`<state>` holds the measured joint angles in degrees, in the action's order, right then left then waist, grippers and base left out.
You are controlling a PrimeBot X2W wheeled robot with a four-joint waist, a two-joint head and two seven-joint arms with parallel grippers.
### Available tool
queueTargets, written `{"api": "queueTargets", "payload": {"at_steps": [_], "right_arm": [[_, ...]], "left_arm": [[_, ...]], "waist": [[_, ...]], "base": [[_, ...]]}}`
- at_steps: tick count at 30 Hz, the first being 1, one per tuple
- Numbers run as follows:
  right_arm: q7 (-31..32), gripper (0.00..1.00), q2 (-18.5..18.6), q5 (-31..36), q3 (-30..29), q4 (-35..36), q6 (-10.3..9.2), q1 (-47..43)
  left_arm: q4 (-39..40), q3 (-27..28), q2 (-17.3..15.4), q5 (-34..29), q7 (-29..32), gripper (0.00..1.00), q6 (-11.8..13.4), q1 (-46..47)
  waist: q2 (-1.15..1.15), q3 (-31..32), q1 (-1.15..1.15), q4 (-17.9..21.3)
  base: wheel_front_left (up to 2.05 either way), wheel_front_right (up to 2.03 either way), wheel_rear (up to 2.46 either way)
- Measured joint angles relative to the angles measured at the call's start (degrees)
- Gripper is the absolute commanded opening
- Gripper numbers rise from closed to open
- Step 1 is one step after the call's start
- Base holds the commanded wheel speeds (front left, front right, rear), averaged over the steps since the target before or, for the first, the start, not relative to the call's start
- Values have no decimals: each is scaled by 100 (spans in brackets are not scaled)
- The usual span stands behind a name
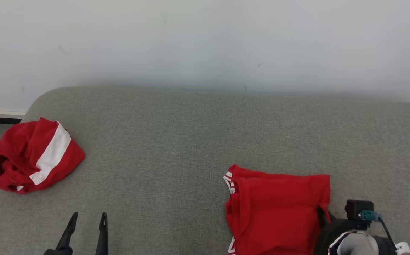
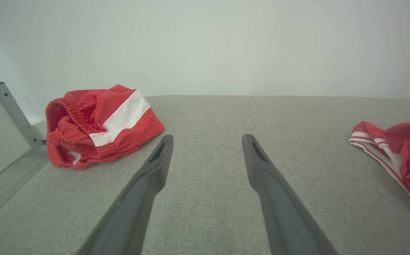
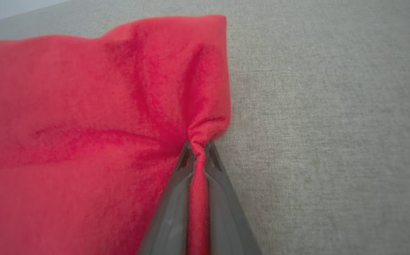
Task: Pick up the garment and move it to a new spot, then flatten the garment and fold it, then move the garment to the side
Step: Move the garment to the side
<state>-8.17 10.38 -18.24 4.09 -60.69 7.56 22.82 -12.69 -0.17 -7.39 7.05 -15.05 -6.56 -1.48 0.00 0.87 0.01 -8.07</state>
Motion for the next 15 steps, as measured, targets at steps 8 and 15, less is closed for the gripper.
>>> {"api": "queueTargets", "payload": {"at_steps": [8,15], "right_arm": [[-219,0,357,-69,505,120,0,1085],[-121,0,1294,-63,846,132,0,2070]], "left_arm": [[126,-32,58,14,0,100,-1,173],[447,-164,88,53,0,100,-48,573]], "waist": [[0,-288,0,104],[1,-843,0,147]], "base": [[0,0,0],[0,0,0]]}}
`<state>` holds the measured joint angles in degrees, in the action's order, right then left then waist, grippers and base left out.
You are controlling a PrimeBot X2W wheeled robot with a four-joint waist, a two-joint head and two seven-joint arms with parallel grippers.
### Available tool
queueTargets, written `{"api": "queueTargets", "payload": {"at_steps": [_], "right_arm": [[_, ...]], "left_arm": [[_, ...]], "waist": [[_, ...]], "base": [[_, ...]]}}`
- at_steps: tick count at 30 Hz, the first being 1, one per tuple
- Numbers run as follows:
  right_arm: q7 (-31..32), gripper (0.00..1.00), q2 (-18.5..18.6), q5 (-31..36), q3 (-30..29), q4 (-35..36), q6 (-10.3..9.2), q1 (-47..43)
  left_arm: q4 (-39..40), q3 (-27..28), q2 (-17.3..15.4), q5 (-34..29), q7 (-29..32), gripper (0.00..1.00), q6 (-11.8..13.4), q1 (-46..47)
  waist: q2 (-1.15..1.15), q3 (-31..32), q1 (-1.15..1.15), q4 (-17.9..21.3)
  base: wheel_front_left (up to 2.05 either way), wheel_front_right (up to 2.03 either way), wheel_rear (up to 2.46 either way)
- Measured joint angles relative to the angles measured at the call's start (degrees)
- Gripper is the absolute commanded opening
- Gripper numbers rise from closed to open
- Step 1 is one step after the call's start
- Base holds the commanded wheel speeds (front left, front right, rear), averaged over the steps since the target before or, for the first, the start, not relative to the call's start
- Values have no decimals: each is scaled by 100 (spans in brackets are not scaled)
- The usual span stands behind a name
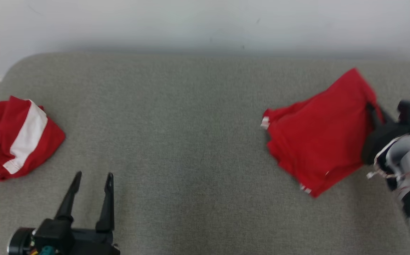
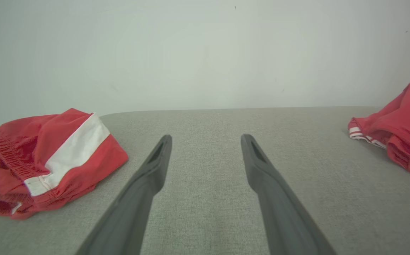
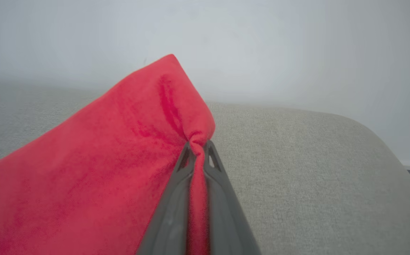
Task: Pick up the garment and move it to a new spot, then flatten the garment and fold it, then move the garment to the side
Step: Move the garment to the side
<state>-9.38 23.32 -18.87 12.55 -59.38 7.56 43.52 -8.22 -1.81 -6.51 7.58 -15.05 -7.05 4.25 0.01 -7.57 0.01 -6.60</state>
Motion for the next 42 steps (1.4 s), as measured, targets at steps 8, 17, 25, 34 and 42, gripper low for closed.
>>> {"api": "queueTargets", "payload": {"at_steps": [8,17,25,34,42], "right_arm": [[155,0,813,38,299,103,0,1050],[283,0,1227,131,524,110,0,2124],[114,0,1081,374,565,-204,0,2699],[30,0,1133,985,389,-737,0,3182],[65,4,1168,1508,75,-1076,0,3415]], "left_arm": [[917,266,-172,51,0,100,-2,288],[2120,478,-553,48,126,100,0,519],[3012,544,-816,-9,566,100,8,676],[3449,569,-927,-52,728,100,60,673],[3602,591,-1004,-91,791,100,108,663]], "waist": [[0,-760,0,238],[0,-1549,-1,986],[1,-2368,0,1480],[0,-2914,0,1667],[0,-3056,0,1720]], "base": [[0,0,0],[0,0,0],[0,0,0],[0,0,0],[0,0,0]]}}
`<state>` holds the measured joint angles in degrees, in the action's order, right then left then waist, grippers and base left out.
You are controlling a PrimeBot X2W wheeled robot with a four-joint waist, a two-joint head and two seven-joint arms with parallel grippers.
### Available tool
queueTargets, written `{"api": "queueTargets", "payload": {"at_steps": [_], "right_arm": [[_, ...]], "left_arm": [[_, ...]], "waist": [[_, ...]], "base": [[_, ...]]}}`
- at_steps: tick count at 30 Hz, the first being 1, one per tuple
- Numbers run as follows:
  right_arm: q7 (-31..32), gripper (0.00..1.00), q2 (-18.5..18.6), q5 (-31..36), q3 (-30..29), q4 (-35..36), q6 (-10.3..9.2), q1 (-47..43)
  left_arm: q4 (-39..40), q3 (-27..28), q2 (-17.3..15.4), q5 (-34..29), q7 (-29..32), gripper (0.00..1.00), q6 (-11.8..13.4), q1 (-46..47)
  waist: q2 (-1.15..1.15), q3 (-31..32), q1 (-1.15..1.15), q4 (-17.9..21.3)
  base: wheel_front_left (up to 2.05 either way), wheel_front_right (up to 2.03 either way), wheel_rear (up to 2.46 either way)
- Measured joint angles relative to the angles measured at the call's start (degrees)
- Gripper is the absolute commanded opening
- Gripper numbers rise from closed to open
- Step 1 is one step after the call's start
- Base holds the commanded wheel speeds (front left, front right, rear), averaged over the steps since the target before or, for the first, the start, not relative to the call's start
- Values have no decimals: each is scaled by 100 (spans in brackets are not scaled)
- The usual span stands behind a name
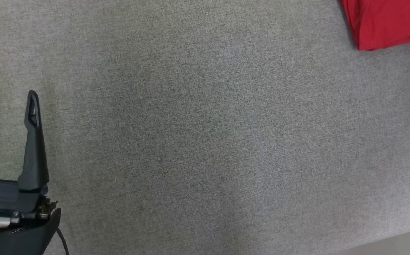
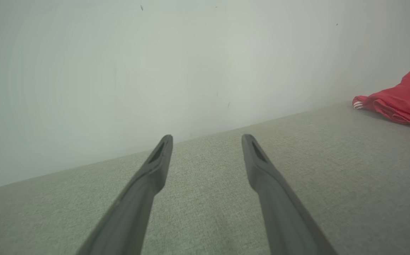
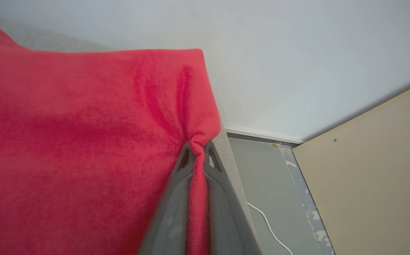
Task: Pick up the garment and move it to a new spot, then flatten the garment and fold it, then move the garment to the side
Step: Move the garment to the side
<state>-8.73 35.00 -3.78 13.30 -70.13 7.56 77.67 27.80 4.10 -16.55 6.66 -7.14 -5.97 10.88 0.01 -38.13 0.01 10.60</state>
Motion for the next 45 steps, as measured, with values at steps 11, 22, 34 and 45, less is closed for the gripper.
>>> {"api": "queueTargets", "payload": {"at_steps": [11,22,34,45], "right_arm": [[-365,100,-166,502,-424,38,0,-43],[-626,100,-710,275,-576,1359,0,-1145],[-641,100,-834,-945,-695,3346,0,-3749],[-527,100,-1562,-1109,-1500,4996,0,-6339]], "left_arm": [[-226,-42,47,30,-125,100,76,-36],[-1605,-113,422,250,-554,100,242,-549],[-2540,-201,597,269,-690,100,347,-1285],[-3133,-408,582,275,-688,100,278,-1452]], "waist": [[0,157,0,35],[-1,1126,-2,-70],[-2,2631,-3,-404],[-2,3755,-2,-1024]], "base": [[0,0,0],[0,0,0],[0,0,0],[0,0,0]]}}
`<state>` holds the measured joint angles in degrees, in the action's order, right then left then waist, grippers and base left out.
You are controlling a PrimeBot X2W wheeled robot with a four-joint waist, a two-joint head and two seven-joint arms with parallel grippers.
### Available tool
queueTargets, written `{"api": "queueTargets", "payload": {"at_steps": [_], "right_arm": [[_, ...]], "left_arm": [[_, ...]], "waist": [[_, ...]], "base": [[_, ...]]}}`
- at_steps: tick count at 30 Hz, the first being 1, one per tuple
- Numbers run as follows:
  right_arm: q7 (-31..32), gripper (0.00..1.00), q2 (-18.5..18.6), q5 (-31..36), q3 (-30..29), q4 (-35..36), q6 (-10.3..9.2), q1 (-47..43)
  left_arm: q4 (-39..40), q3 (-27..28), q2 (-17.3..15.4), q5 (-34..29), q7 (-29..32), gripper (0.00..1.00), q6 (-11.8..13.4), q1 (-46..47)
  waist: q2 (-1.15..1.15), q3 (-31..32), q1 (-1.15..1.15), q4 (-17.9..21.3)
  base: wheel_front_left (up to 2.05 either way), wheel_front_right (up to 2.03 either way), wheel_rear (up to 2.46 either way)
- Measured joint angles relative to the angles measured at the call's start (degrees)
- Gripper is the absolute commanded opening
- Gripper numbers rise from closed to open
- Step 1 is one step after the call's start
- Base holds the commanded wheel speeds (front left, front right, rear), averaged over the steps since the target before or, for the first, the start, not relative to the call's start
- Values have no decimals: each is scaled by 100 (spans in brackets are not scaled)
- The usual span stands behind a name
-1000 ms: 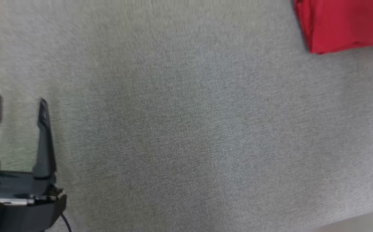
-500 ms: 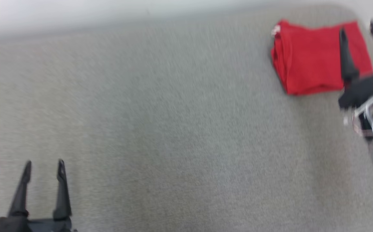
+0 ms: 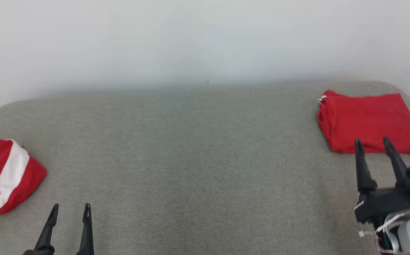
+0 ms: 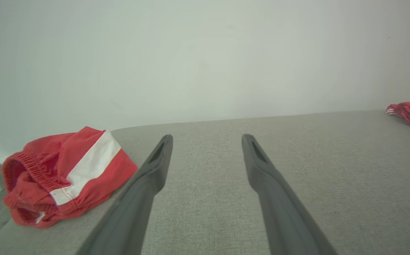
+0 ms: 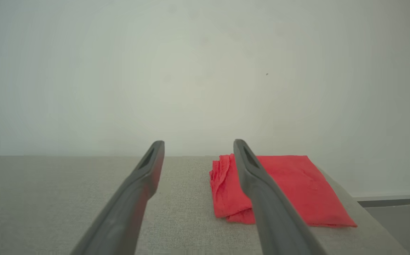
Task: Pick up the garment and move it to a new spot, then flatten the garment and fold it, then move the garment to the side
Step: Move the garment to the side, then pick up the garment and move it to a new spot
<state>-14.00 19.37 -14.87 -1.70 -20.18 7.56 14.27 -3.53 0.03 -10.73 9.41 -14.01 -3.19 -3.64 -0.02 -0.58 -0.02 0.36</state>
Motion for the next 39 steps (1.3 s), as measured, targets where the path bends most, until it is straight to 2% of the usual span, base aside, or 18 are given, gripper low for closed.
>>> {"api": "queueTargets", "payload": {"at_steps": [11,16,27,39], "right_arm": [[196,100,-1102,481,-633,1481,0,-1697],[221,100,-1421,715,-730,1808,0,-2088],[370,100,-1589,759,-876,2063,0,-2303],[368,100,-1622,740,-843,1914,0,-2319]], "left_arm": [[-264,-89,36,16,-10,100,65,-7],[-364,-109,37,26,-29,100,67,-11],[-438,-211,37,33,-49,100,74,13],[-433,-278,7,77,51,100,119,4]], "waist": [[1,479,1,-399],[2,545,1,-479],[2,643,1,-551],[2,676,2,-571]], "base": [[0,0,0],[0,0,0],[0,0,0],[0,0,0]]}}
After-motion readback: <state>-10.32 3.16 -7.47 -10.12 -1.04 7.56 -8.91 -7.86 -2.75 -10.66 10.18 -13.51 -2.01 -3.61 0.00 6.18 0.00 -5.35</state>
